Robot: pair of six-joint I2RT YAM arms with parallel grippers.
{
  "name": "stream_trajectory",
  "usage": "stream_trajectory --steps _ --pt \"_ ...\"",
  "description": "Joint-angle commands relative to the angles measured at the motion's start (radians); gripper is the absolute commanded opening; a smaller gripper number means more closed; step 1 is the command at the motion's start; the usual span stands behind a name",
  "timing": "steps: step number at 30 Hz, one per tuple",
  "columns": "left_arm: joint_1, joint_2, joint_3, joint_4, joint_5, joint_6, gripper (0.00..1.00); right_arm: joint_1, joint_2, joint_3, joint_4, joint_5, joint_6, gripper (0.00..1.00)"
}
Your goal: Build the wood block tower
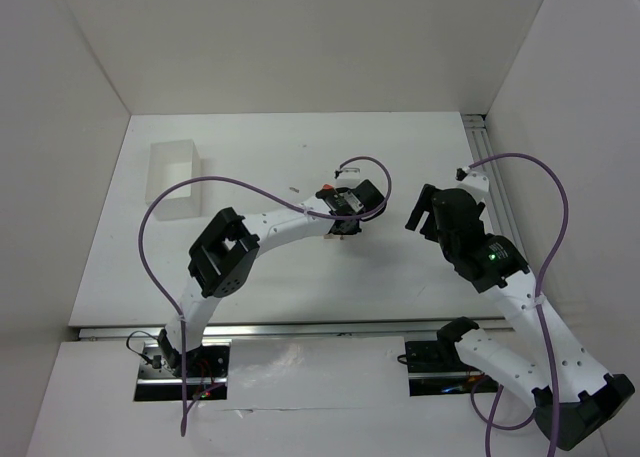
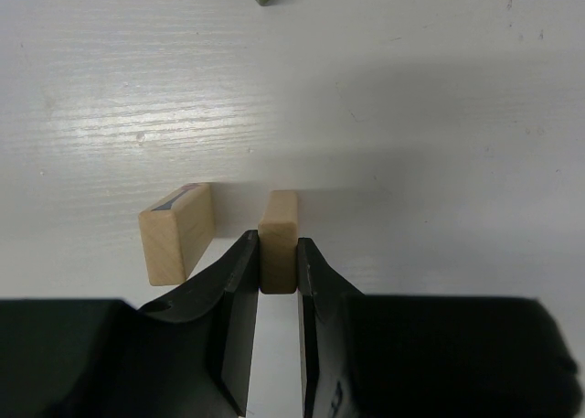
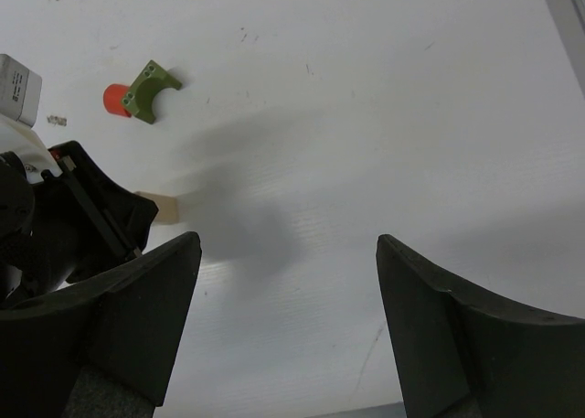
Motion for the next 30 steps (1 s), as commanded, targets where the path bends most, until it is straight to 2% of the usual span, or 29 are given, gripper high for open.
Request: stream_trajectory --steps 1,5,9,11,16,17,25,30 --pt "-0.008 0.020 0.013 -0.053 0.044 0.008 0.23 0.000 -0.016 0.001 0.009 0.010 0.011 0.85" --pt "-0.008 0.029 0.022 -0.053 0.044 0.008 0.30 0.000 -0.016 -0.008 0.009 0.001 0.011 0.85" --pt "-0.008 0.029 0.022 -0.053 0.053 0.008 0.33 0.000 -0.007 -0.008 0.018 -0.008 0.011 0.85" --pt "-0.008 0.029 0.022 -0.053 0.053 0.017 0.40 0.000 -0.007 -0.008 0.018 -0.008 0.011 0.85" --pt "-0.008 0.038 0.031 -0.053 0.053 0.017 0.44 0.000 -0.007 -0.008 0.018 -0.008 0.011 0.85" --pt "-0.008 0.038 0.031 -0.053 0.062 0.017 0.49 0.000 -0.007 -0.008 0.018 -0.008 0.011 0.85" --pt "-0.008 0.038 0.031 -0.053 0.062 0.017 0.49 0.000 -0.007 -0.008 0.018 -0.008 0.011 0.85" --pt "-0.008 0.029 0.031 -0.053 0.053 0.017 0.43 0.000 -0.007 -0.008 0.018 -0.008 0.011 0.85"
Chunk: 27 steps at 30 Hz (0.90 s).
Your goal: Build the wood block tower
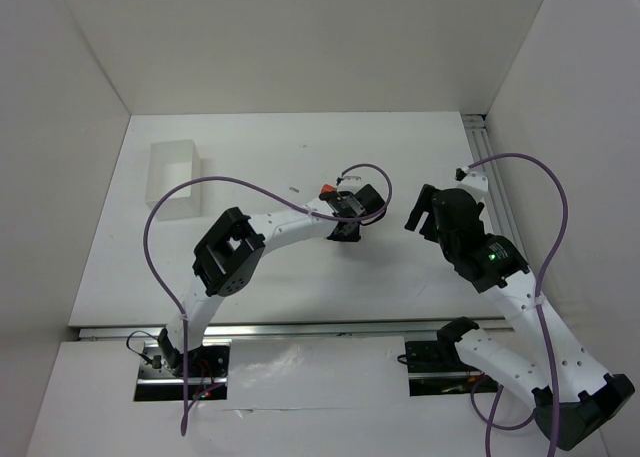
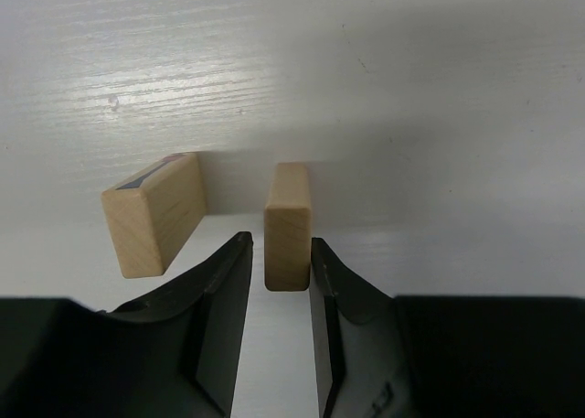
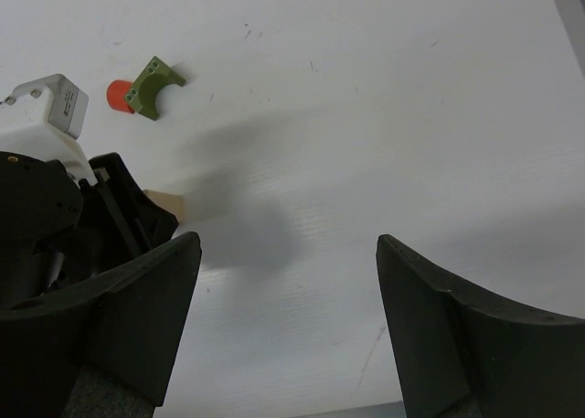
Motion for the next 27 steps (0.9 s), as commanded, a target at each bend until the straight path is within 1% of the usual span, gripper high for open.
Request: stream_trajectory --steps 1,6,8,11,22,27 --pt "-0.005 -0.004 0.025 -0.008 -0.008 0.013 0.43 0.000 -0.007 -0.007 0.017 0.004 0.011 0.85" --pt "-0.005 0.007 0.069 -0.017 -0.017 0.013 0.39 0.000 -0.007 -0.007 0.017 -0.005 0.011 0.85" --pt "-0.005 0.017 0.078 -0.026 -0.017 0.013 0.34 0.000 -0.007 -0.007 0.017 -0.005 0.011 0.85" --pt "-0.005 0.027 0.089 -0.026 -0.017 0.013 0.31 0.000 -0.007 -0.007 0.017 -0.005 0.011 0.85" --pt "-0.005 0.047 0.117 -0.035 -0.017 0.013 0.26 0.000 -0.007 -0.007 0.017 -0.005 0.011 0.85" --pt "-0.005 0.047 0.117 -0.035 -0.017 0.004 0.26 0.000 -0.007 -0.007 0.017 -0.005 0.011 0.85"
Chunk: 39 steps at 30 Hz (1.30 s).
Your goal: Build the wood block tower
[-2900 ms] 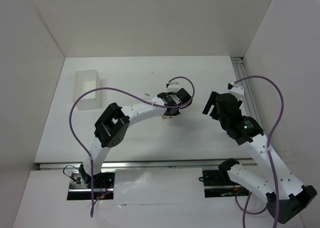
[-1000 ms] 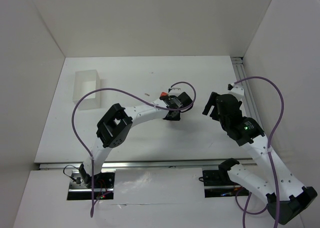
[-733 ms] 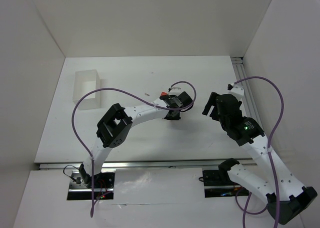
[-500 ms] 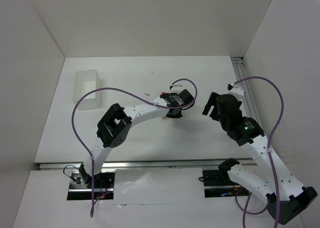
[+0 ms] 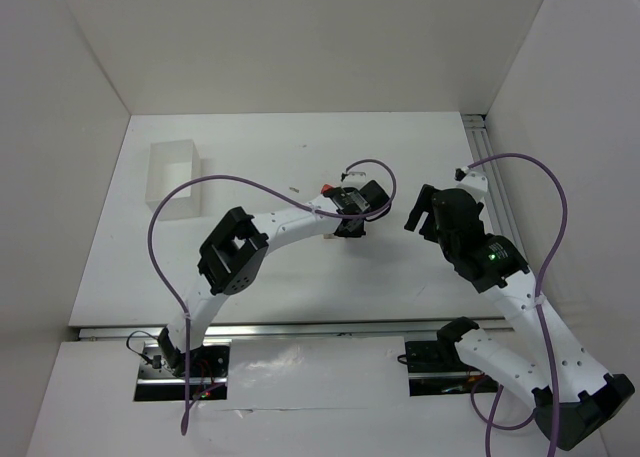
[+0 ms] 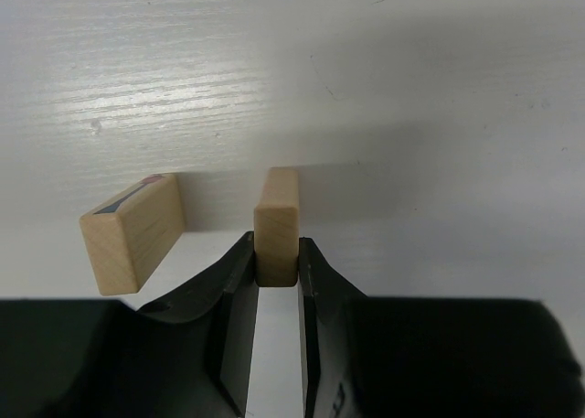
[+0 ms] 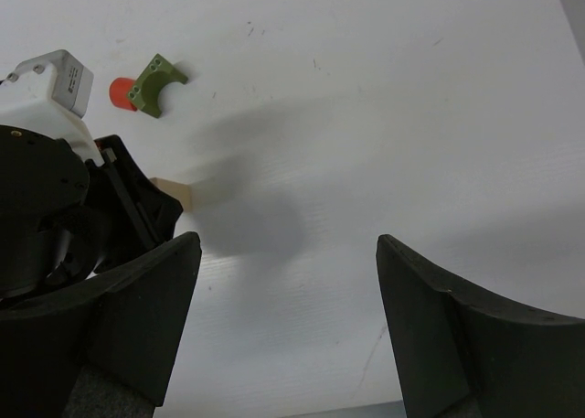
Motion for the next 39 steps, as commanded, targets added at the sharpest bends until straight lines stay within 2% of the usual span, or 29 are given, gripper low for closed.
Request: stream_trajectory --steps 1,5,10,12,14,15,16,17,19,20,22,28,39 --pt "-0.005 0.015 0.032 -0.014 -0.011 -0.004 0.26 0.000 -0.007 -0.007 0.017 0.003 0.011 0.85" --pt "-0.005 0.015 0.032 -0.025 -0.011 -0.005 0.26 0.000 -0.007 -0.007 0.017 0.003 0.011 0.85" --pt "-0.005 0.015 0.032 -0.025 -0.011 -0.005 0.41 0.000 -0.007 -0.007 0.017 0.003 0.011 0.86" --pt "-0.005 0.024 0.032 -0.025 -0.011 -0.005 0.41 0.000 -0.007 -0.007 0.017 0.003 0.011 0.86" --pt "-0.005 0.024 0.032 -0.025 -0.011 -0.005 0.46 0.000 -0.007 -0.016 0.017 -0.006 0.011 0.86" --pt "-0.005 0.024 0.032 -0.025 -0.011 -0.005 0.54 0.000 -0.007 -0.016 0.017 -0.007 0.011 0.86" --pt "-0.005 0.024 0.032 -0.025 -0.011 -0.005 0.55 0.000 -0.007 -0.016 0.017 -0.007 0.011 0.86" --pt "-0.005 0.024 0.032 -0.025 -0.011 -0.005 0.60 0.000 -0.007 -0.016 0.017 -0.007 0.011 0.86" --pt "-0.005 0.024 0.042 -0.025 -0.002 -0.005 0.62 0.000 -0.007 -0.016 0.017 -0.007 0.011 0.86" --pt "-0.005 0.024 0.042 -0.025 -0.002 -0.005 0.69 0.000 -0.007 -0.016 0.017 -0.007 0.011 0.86" --pt "-0.005 0.015 0.042 -0.025 -0.002 0.005 0.74 0.000 -0.007 -0.016 0.017 -0.007 0.011 0.86" --pt "-0.005 0.006 0.062 -0.025 -0.002 0.014 0.76 0.000 0.003 -0.016 0.027 -0.007 0.011 0.86" --pt "-0.005 -0.003 0.081 -0.025 -0.011 0.014 0.60 0.000 0.003 -0.016 0.017 -0.007 0.011 0.86"
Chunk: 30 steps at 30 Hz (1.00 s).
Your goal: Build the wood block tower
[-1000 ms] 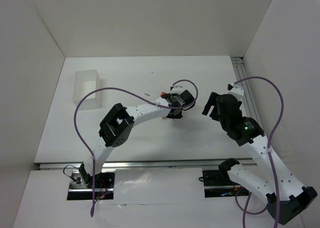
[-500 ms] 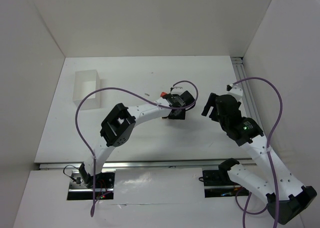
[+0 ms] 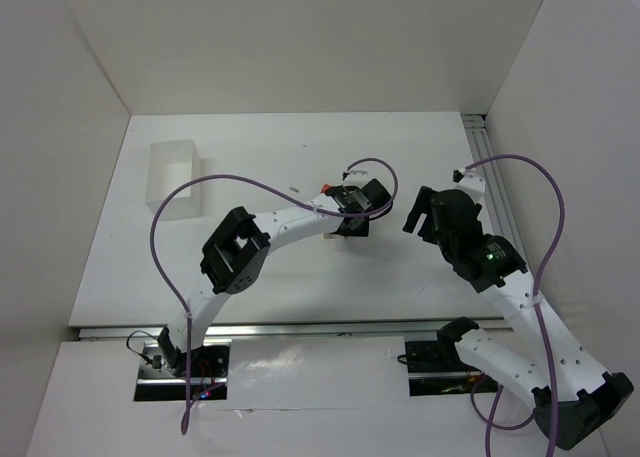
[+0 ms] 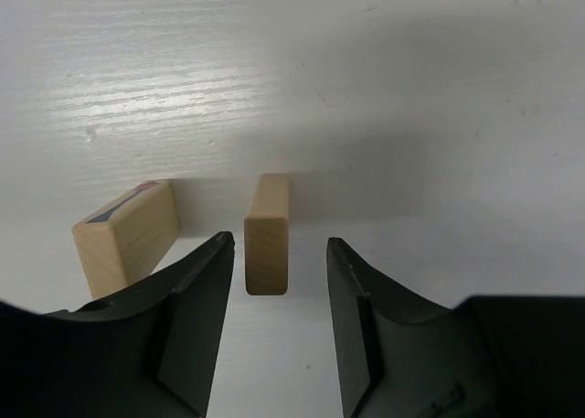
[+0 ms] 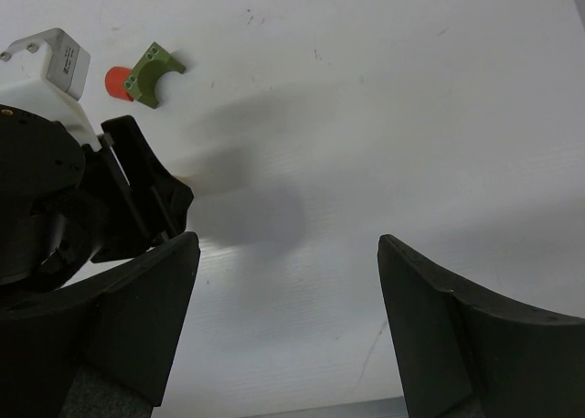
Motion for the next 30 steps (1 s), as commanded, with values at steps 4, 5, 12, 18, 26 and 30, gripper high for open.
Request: stream_trajectory --steps 4,5,12,18,26,30 --pt "-0.005 -0.024 0.052 -0.006 -0.021 0.014 0.53 0.000 0.000 -0.002 0.017 0.008 0.011 0.86" --pt "-0.005 -0.024 0.052 -0.006 -0.021 0.014 0.50 0.000 0.000 -0.002 0.017 0.008 0.011 0.86" --pt "-0.005 -0.024 0.052 -0.017 -0.041 0.014 0.42 0.000 0.000 -0.002 0.017 0.008 0.011 0.86" --pt "-0.005 -0.024 0.061 -0.028 -0.050 0.004 0.31 0.000 0.000 -0.002 0.017 -0.002 0.011 0.86" --pt "-0.005 -0.034 0.043 -0.037 -0.059 -0.014 0.16 0.000 0.000 -0.002 0.017 -0.002 0.011 0.86" --pt "-0.005 -0.034 0.043 -0.037 -0.050 -0.014 0.14 0.000 0.000 -0.002 0.017 -0.002 0.011 0.86"
